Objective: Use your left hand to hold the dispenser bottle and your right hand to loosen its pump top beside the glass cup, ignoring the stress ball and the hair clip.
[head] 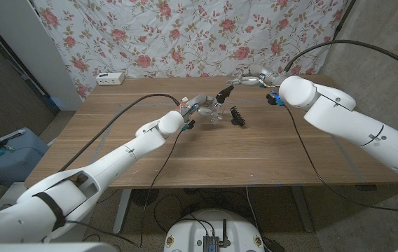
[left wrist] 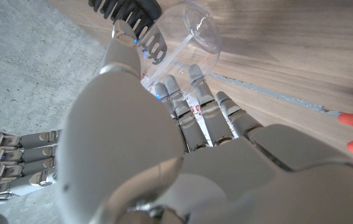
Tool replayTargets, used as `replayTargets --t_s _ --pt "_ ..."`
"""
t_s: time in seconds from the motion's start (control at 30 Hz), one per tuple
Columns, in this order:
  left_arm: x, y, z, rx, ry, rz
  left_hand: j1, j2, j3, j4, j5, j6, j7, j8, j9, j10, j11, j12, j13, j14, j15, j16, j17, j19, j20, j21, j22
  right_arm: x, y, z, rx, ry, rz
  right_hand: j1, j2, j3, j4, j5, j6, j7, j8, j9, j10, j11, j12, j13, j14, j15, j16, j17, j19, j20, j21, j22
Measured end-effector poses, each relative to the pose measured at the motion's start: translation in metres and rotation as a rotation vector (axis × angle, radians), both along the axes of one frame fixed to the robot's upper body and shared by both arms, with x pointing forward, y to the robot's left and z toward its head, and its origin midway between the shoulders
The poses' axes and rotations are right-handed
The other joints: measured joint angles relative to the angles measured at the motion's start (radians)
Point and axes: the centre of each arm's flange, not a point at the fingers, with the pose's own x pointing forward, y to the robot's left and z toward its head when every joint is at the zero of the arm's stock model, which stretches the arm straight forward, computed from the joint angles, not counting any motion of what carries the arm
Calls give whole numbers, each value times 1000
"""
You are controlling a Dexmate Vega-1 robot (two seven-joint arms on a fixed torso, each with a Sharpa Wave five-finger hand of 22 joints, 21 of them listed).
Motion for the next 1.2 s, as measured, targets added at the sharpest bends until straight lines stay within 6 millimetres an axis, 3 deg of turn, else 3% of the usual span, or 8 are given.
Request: replayTargets --t_s 0.17,0.3,0.43,0.47,0.5,1.2 --pt "0 -1 0 -9 -7 4 0 0 0 0 0 0 0 -1 0 0 0 -3 0 2 2 -1 0 0 0 0 0 -2 4 -1 -10 -2 -46 -31 -11 -8 8 0 31 23 14 5 10 10 0 0 21 6 3 -2 23 0 0 0" --pt "1 -2 0 -13 -9 6 0 0 0 0 0 0 0 -2 0 0 0 -4 6 2 2 -3 0 0 0 0 0 -3 8 -1 -24 -1 -84 -51 -18 -15 7 8 64 28 30 11 18 10 0 0 30 8 7 -3 34 -2 0 0" --pt "2 -2 -1 -14 -6 6 0 0 4 -4 -7 0 0 -3 0 0 0 -8 6 2 2 -4 -1 0 0 0 0 -1 -2 -2 -18 8 -139 -62 -21 -19 11 8 102 19 45 16 26 12 0 0 39 6 7 -5 39 0 0 0" --pt "2 -3 0 -16 -10 5 0 0 4 -4 -7 0 0 -3 0 0 0 -8 6 2 2 -4 -1 0 0 0 0 -4 11 0 -40 5 -124 -66 -25 -19 11 8 109 19 47 18 30 16 0 0 39 7 7 -7 39 0 0 0" --pt "2 -3 0 -16 -10 6 0 0 4 -4 -7 0 0 -2 0 1 0 -8 6 2 2 -4 -1 0 0 0 0 -3 9 -1 -39 9 -135 -66 -25 -19 11 8 114 21 52 19 30 16 0 0 41 8 7 -7 39 0 0 0" --pt "4 -5 3 -14 -9 2 0 0 4 -4 -7 0 0 1 0 4 3 -12 12 2 1 -3 0 0 0 0 0 2 28 -3 -84 45 -165 -91 -31 -31 15 8 125 21 60 23 33 19 0 -3 51 8 7 -7 48 -1 0 0"
